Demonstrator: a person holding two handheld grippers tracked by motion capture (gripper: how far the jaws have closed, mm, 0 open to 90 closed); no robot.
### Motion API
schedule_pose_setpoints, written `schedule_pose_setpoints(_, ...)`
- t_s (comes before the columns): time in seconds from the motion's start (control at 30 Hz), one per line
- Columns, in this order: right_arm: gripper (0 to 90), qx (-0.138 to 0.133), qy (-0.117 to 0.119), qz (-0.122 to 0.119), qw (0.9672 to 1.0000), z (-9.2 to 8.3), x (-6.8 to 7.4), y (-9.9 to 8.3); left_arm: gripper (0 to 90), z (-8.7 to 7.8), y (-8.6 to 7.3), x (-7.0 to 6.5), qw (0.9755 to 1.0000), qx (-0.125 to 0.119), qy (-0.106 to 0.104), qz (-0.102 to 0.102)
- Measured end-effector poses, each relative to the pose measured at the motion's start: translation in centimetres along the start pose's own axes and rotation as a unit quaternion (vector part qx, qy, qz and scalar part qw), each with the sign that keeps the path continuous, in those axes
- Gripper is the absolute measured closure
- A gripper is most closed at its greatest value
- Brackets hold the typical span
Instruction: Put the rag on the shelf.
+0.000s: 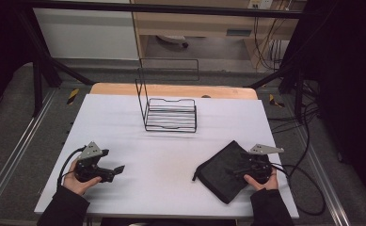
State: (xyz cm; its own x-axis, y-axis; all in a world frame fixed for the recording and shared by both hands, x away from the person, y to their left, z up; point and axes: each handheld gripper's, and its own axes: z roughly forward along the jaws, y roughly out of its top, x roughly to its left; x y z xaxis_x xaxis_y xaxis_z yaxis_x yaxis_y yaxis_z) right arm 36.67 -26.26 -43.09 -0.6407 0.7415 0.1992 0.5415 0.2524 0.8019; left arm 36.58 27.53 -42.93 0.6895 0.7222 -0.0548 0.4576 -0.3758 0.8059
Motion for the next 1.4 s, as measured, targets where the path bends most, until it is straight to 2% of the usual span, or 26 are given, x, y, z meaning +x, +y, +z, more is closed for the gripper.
schedule_pose_setpoints(0.6,0.9,-0.002,-0.002,0.006,1.0,-0.1,0.1,0.1,5.1,0.9,0.7,-1.2,1.0,0.006,-0.004,-0.005)
schedule_pose_setpoints(1.03,1.0,-0.004,-0.003,0.006,1.0,-0.1,0.1,0.2,5.6,3.4,2.9,-4.3,0.9993,0.029,-0.015,0.017)
schedule_pose_setpoints(1.2,1.0,-0.003,-0.004,0.004,1.0,-0.1,0.1,0.2,6.8,4.1,3.7,-5.1,0.9992,0.029,-0.019,0.017)
schedule_pose_setpoints(1.4,1.1,-0.002,-0.007,0.002,1.0,-0.1,0.1,0.2,9.1,5.6,5.3,-6.8,0.9987,0.03,-0.034,0.022)
